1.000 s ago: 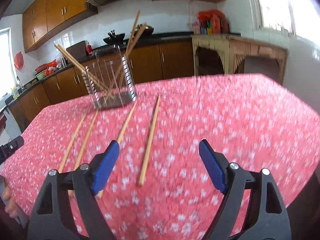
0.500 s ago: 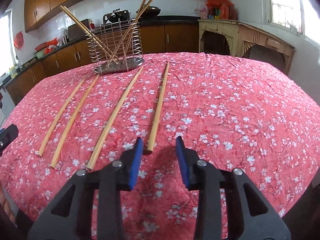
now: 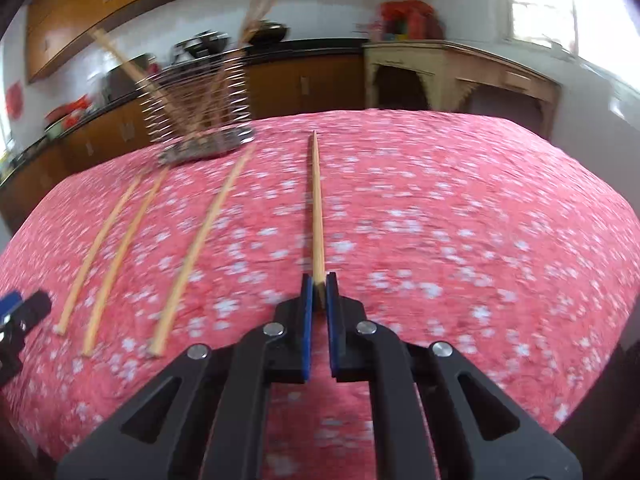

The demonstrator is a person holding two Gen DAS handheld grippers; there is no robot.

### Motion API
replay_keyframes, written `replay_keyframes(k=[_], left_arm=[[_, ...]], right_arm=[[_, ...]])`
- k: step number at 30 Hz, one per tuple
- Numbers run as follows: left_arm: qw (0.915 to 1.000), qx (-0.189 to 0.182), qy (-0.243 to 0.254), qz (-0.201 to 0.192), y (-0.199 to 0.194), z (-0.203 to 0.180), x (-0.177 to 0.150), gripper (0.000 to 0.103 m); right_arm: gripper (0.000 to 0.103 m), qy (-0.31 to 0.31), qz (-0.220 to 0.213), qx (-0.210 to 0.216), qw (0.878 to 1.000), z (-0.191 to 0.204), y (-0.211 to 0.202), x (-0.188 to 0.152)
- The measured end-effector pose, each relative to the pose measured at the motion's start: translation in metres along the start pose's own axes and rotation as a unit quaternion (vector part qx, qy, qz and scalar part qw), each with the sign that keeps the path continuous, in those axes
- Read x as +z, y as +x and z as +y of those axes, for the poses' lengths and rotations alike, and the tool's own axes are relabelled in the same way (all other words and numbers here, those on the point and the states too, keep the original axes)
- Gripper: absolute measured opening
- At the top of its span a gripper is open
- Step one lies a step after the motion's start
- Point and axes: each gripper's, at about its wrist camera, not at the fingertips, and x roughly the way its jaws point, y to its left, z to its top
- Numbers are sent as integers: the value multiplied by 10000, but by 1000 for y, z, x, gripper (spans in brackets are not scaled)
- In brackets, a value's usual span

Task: Organize utensils

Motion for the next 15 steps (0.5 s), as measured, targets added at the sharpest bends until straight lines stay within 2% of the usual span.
replay_keyframes(k=[3,7,13,14,15], left_arm=[[9999,-43,25,121,6,-5,0,68],[9996,-74,43,286,15,-13,1,60],[9995,47,111,277,18,-22,2,48],[9995,105,143,262,19,-24,2,44],[9994,165,179,241,19,-25,1,34]], right_arm=[[7,256,-3,-109,9996,-13,0,1],[7,264,0,-84,9996,-15,2,1],[7,235,-10,-58,9997,-13,3,1],[7,240,-13,-56,9997,-13,3,1],[7,234,-15,-64,9997,-11,4,1]])
